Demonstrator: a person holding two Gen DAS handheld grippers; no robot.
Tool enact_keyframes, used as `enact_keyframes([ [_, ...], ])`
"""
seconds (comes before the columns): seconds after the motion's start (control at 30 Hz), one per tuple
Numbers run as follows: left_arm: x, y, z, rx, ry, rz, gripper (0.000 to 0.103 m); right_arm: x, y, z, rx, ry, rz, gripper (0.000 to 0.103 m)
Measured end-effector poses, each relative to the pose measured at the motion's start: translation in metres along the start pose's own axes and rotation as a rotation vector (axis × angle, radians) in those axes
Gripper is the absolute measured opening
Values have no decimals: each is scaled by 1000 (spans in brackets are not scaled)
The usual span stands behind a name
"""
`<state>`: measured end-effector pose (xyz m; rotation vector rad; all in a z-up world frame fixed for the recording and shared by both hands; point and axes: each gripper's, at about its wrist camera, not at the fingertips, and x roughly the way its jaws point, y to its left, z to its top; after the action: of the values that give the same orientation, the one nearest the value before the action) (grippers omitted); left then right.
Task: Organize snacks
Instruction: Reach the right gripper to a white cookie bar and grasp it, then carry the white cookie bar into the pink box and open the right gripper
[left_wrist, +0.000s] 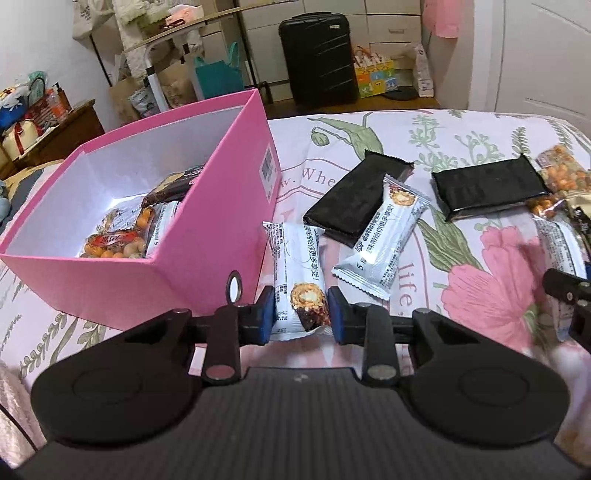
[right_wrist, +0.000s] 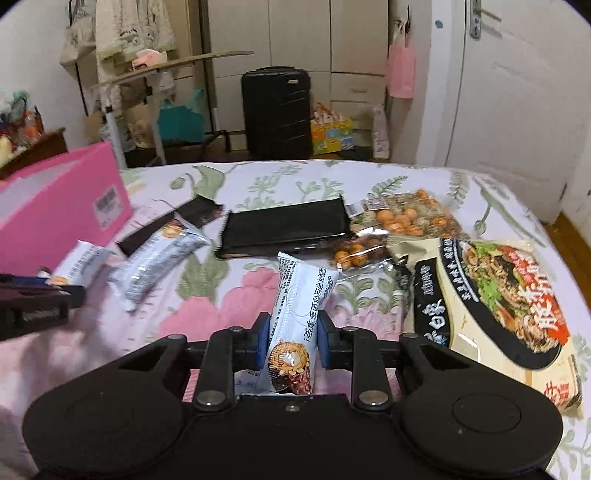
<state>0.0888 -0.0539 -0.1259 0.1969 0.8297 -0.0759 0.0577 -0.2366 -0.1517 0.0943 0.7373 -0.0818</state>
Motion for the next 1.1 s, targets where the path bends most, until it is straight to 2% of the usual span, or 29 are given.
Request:
enact_keyframes([
  [0.1,-7,5,3,6,22,-23,29,-6,-4,4,61,44,56,30],
  [0.2,-16,12,4,14,76,-56,29,-9,-6,9,128,142,112,30],
  [0.3,-26,25,4,9,129,-120,29,-19,-4,10,168,173,192,30],
  [0.37,-34,32,4,10,148,-148,29,-28,3,12,168,188,220,30],
  [0.53,-55,44,10,31,159,-154,29,-47,20,21,142,234,266,30],
  [0.7,-72,57,21,3,172,-213,29,-76,45,38,48,190,357,30],
  [0.8,-87,67,25,-8,165,-233,29,-90,61,50,-12,164,381,30],
  [1.0,-113,95,32,-29,138,-248,29,-102,84,72,-58,166,450,30],
  [1.1,-121,112,36,-43,108,-230,29,-103,99,82,-73,173,496,30],
])
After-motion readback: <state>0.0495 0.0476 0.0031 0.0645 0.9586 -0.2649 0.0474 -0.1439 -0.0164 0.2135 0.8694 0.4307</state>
